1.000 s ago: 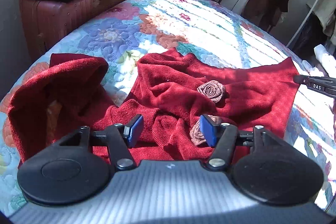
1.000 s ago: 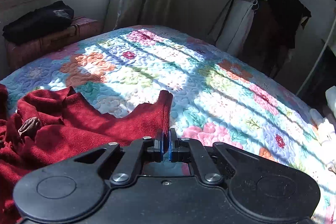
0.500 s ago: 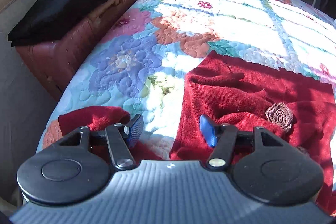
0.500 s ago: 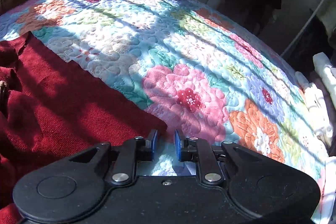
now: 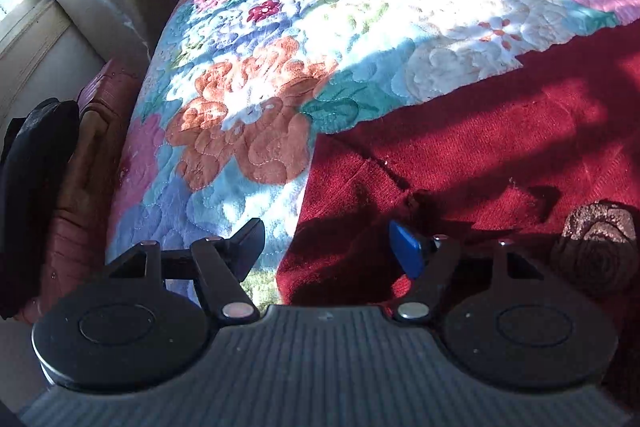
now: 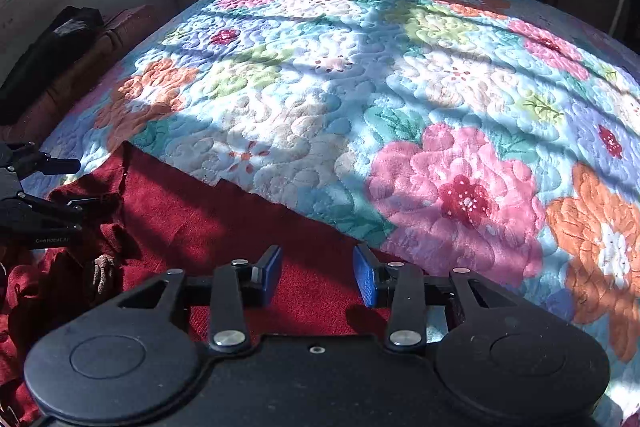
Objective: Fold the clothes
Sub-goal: 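Grasp the sweater edge with the left gripper while the right gripper grasps the hem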
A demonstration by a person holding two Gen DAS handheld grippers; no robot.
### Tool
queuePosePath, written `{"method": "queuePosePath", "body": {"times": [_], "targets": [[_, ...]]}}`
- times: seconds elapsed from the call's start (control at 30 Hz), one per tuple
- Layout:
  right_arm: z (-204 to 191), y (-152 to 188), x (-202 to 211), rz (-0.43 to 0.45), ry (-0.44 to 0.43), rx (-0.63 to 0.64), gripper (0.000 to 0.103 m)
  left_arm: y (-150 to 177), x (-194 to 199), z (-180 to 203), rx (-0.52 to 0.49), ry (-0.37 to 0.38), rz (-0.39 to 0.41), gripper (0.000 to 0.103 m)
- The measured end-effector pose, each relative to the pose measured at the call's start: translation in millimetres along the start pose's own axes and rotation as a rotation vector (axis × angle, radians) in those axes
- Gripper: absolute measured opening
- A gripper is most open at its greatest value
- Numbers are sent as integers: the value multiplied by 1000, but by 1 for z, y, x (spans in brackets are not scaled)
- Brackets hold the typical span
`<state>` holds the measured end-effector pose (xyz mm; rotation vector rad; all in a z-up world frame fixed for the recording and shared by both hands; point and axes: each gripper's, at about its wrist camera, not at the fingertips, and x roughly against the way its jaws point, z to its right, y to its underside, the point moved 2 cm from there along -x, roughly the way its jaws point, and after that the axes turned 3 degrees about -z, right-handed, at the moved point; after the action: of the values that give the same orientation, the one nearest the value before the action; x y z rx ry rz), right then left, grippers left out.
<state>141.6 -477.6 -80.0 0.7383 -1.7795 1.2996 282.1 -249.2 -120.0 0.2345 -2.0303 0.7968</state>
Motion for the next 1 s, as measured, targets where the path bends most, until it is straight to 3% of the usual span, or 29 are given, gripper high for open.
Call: {"method": "queuePosePath", "body": {"times": [0.03, 0.1, 0.13, 0.2, 0.27, 0.3, 0.33, 0.37, 0.4, 0.53, 0.7, 0.77, 0.8, 0.83, 0.87, 0.93, 1.0], "targets": [[3, 1, -3, -14, -18, -19, 51, 0, -3, -4, 36, 23, -7, 71], [2, 4, -13, -32, -21, -14, 57, -2, -7, -15, 154, 113, -30, 23], [1, 5, -19, -40, -19, -6, 58, -3, -9, -22, 225, 168, -35, 7], [-2, 7, -31, -56, -15, 9, 63, -4, -6, -27, 274, 156, -16, 7], [-4, 9, -42, -72, -10, 25, 65, -6, 4, -26, 275, 123, 62, 6], [-9, 10, -45, -56, 7, 67, 59, -7, 10, -25, 273, 123, 101, 6], [-15, 12, -46, -32, 29, 124, 50, -9, 14, -26, 274, 133, 125, 6], [-21, 12, -44, -7, 42, 185, 19, -10, 20, -26, 278, 139, 142, 6], [-24, 11, -41, 17, 53, 221, 3, -12, 24, -29, 287, 136, 157, 6], [-25, -2, -27, 142, 127, 274, 2, -30, 40, -56, 392, 124, 248, 6], [-16, -36, 1, 322, 186, 218, 2, -51, 48, -90, 536, 159, 351, 6], [-14, -45, 4, 378, 224, 211, 2, -56, 33, -92, 582, 98, 335, 11], [-12, -49, -1, 373, 242, 210, 2, -57, 22, -91, 590, 40, 304, 17], [-10, -52, -8, 355, 260, 212, 2, -56, 12, -89, 580, -16, 255, 39], [-6, -54, -18, 316, 288, 204, 2, -54, 3, -86, 563, -58, 198, 54], [4, -52, -38, 215, 354, 173, 3, -45, -4, -78, 525, -75, 145, 55], [11, -45, -38, 194, 359, 127, 10, -29, -4, -71, 498, -7, 159, 56]]}}
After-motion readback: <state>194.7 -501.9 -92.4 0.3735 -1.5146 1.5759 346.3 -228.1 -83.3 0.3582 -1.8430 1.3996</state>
